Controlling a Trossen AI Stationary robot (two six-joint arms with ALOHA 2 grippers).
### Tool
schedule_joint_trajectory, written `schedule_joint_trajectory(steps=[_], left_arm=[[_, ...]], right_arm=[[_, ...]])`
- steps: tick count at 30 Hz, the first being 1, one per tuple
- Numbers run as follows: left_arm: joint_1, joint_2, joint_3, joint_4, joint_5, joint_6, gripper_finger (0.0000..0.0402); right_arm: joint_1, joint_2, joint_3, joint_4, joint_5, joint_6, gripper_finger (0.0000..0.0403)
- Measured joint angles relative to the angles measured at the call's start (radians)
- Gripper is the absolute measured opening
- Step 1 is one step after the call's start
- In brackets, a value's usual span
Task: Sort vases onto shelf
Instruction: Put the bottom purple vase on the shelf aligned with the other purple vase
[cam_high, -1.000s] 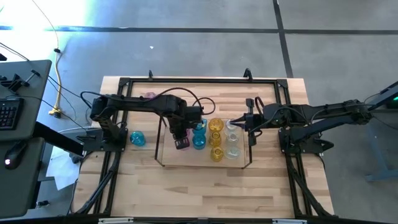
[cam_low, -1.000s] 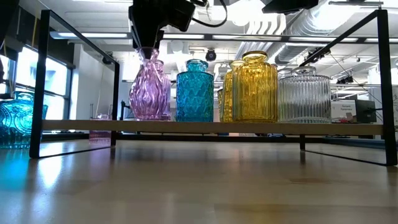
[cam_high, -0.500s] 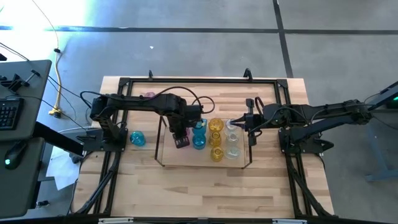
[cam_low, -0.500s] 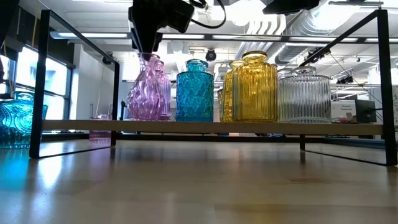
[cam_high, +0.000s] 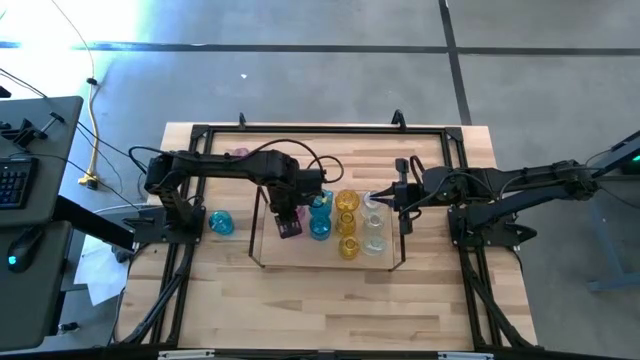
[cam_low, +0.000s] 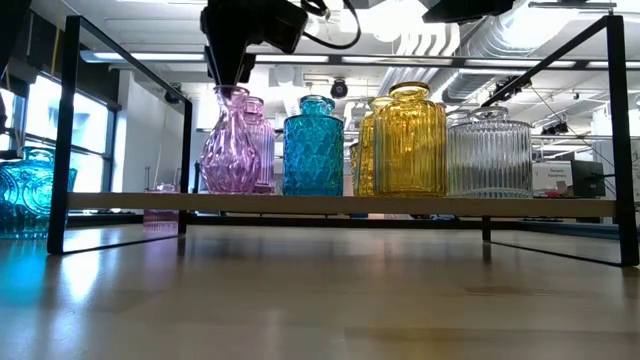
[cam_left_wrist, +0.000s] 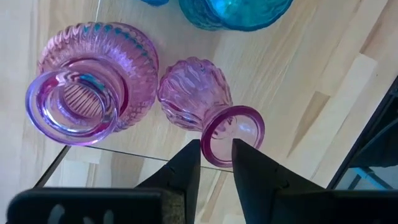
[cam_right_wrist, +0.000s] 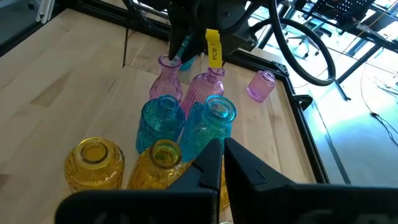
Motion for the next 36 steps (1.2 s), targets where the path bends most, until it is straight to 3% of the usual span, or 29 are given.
schedule_joint_trajectory(steps=[13,25,30,36], left_arm=[[0.000,-0.011,0.003,-0.012,-0.005,0.018,0.0083],[-0.011,-0.009,0.131,-0.047,-0.108,0.067,0.0079],[-0.083,-0.034,0.137,-0.026,-0.236,0.103,0.0055],[-0.141,-0.066,0.136,-0.006,-0.250,0.051,0.0007]], right_arm=[[0.000,0.000,0.000,0.000,0.000,0.000,0.0000],[0.000,0.000,0.000,0.000,0.000,0.000,0.0000],[0.000,0.000,0.000,-0.014,0.000,0.000,0.0000],[0.000,0.000,0.000,-0.027,0.000,0.003,0.0000]])
